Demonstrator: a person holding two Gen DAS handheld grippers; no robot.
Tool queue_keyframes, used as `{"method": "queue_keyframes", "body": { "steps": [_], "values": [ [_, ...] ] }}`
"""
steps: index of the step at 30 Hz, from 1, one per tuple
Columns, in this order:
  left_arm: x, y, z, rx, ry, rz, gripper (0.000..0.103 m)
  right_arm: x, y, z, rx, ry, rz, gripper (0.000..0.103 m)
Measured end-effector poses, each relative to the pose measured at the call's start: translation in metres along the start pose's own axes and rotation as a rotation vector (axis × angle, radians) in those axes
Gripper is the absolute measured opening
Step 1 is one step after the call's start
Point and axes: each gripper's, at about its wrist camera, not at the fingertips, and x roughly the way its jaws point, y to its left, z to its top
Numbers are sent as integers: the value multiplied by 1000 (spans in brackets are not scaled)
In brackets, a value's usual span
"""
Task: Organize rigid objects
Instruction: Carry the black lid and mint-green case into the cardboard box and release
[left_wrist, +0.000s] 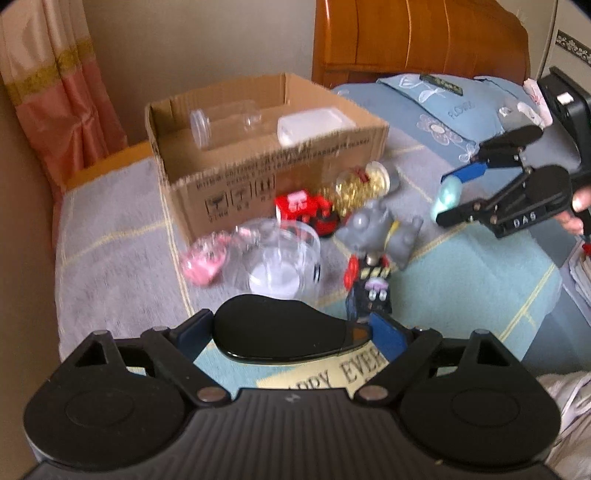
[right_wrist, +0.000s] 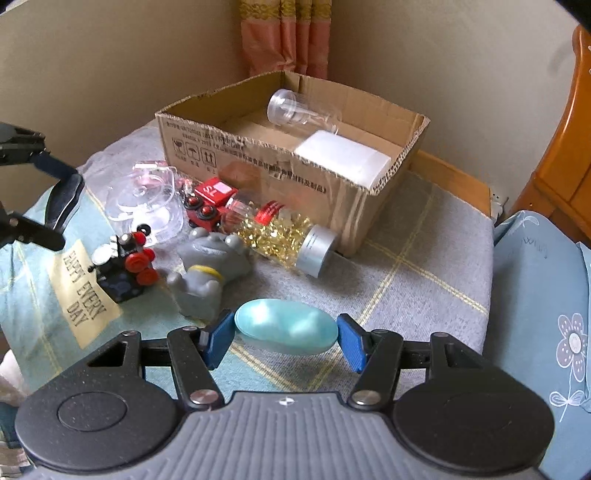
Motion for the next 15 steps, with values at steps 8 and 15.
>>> {"method": "queue_keyframes", "body": {
  "steps": [8,15],
  "values": [
    [-5,5,58,3,-68,3,89,-21,6,43,-14,-102,9,65],
    [23,22,117,-38,-75,84,90,-19,19,99,-24,-176,13,65]
  ]
}}
